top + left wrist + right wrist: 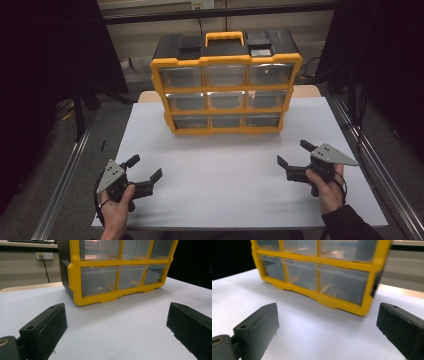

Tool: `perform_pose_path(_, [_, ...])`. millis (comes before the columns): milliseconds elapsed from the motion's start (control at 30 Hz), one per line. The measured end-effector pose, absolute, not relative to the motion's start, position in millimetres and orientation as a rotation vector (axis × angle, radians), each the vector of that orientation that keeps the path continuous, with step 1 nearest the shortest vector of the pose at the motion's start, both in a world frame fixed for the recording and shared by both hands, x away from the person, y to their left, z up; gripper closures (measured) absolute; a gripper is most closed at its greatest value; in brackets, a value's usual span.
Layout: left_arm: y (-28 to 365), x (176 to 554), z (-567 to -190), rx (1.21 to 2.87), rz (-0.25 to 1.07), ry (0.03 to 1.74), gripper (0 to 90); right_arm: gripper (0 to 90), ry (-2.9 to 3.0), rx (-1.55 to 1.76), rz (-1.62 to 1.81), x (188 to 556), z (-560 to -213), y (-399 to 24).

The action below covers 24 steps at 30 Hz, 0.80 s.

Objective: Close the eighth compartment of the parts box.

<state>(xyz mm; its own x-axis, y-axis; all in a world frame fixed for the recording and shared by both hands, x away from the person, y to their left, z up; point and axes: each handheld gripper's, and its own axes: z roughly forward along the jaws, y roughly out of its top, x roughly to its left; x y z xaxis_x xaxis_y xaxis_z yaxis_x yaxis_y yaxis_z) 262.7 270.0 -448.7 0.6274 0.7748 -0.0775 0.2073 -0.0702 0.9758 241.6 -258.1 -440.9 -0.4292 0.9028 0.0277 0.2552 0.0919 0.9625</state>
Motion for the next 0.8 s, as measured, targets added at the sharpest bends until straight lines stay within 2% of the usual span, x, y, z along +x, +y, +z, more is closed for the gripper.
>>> perform_pose_path(800, [269.0,262.2,-448.1,1.609,0.574,0.835,2.8,2.0,1.707,1.234,1.288,201.1,-446.4,-296.1])
